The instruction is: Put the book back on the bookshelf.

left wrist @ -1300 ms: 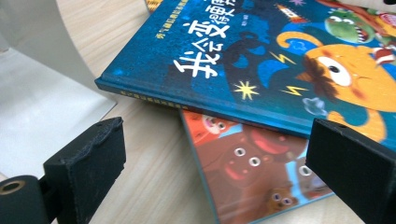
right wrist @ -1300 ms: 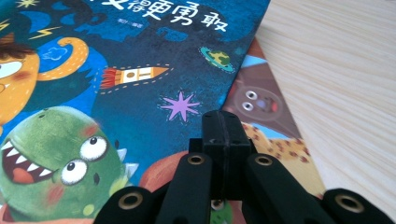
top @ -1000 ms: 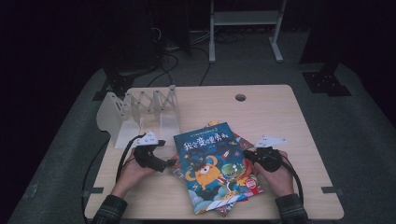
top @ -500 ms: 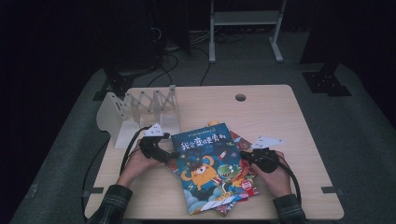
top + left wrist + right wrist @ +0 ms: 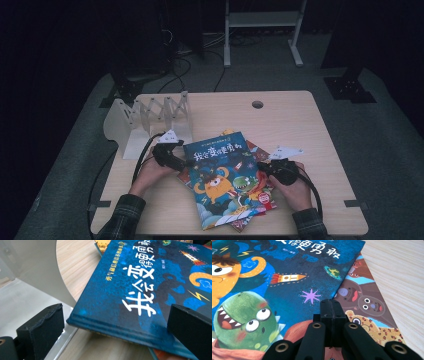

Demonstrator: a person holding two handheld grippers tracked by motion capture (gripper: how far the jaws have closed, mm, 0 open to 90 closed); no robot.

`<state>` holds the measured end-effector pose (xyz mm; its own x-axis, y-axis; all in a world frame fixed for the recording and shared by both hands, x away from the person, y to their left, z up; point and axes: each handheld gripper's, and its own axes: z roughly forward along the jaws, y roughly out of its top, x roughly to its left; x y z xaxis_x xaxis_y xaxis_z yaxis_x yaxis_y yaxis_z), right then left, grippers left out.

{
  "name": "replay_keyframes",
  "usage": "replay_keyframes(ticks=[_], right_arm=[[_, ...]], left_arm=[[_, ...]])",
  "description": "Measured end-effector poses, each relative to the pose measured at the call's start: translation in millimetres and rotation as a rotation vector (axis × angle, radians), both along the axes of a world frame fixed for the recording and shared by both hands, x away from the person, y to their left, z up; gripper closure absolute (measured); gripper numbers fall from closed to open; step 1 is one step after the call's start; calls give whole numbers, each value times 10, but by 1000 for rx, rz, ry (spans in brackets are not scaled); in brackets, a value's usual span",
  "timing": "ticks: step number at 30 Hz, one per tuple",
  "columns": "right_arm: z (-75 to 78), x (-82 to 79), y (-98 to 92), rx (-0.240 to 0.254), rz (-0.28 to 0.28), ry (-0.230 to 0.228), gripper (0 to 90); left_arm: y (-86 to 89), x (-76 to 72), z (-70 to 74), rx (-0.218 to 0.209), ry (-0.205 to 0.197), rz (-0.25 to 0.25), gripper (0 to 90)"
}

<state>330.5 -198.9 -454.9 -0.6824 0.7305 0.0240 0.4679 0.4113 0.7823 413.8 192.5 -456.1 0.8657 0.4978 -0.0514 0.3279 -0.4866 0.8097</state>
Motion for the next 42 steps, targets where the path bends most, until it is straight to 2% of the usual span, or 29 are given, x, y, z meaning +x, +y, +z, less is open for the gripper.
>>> replay_keyframes(ticks=[7,13,19,27,35,38,39,42], right_arm=[[-1,0,-1,0,1,-1,897],[-1,-1,7,-1,1,-2,897],[1,7,31,1,5,0,897],[8,18,85,0,15,7,897],[20,26,173,-12,27,5,895],[32,13,135,-17,14,13,883],[46,-7,57,-2,7,14,887],[65,-51,-15,17,-1,22,888]], left_arm=[[-46,47,-24,-17,22,-17,0],[-43,12,0,5,41,-16,0],[10,-74,9,10,47,-18,0],[102,-214,42,38,61,-24,0],[187,-332,34,29,65,-14,0],[190,-337,32,28,63,-13,0],[191,-337,30,27,63,-13,0],[194,-337,28,25,64,-13,0]])
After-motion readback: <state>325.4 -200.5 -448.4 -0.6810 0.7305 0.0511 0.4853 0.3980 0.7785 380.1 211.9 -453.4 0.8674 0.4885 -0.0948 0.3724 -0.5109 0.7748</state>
